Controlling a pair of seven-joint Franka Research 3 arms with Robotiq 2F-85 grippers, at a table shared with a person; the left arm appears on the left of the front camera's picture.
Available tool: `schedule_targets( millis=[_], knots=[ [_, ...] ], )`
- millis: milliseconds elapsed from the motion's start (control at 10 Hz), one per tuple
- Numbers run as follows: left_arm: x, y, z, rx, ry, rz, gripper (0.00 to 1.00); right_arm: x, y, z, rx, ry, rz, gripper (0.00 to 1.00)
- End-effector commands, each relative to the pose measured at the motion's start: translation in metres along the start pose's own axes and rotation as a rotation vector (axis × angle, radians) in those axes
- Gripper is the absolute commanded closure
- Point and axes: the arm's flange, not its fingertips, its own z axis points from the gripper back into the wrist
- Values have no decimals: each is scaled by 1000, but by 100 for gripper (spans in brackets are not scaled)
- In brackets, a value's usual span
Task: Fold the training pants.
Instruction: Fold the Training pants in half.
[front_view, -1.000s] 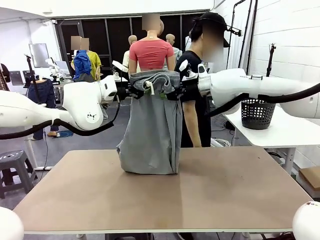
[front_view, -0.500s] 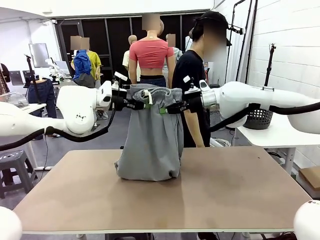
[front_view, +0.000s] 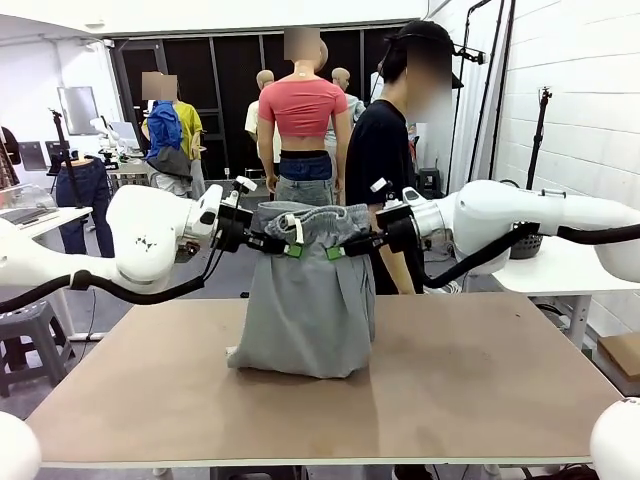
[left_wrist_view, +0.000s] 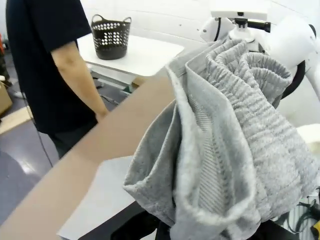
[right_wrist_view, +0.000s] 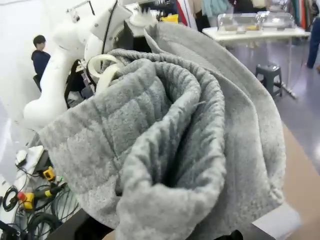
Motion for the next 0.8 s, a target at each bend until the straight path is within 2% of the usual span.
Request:
schedule_targets(
  millis=[0,100,200,600,700],
  knots=[
    [-12,-3,13,-61,-42,39,100,-15,6,3,20,19,-69,100],
    [-15,-7,16,-91,-83,49,100,-18,8,2,19,26,-76,100],
    [-8,-4,0,-30,-7,26,100,-10,1,-1,9,10,-26,100],
    [-15,-8,0,-56,-18,36,100,-14,1,-1,14,13,-38,100],
    [-20,-15,5,-63,12,89,100,-20,4,-6,65,25,-78,100]
  ],
)
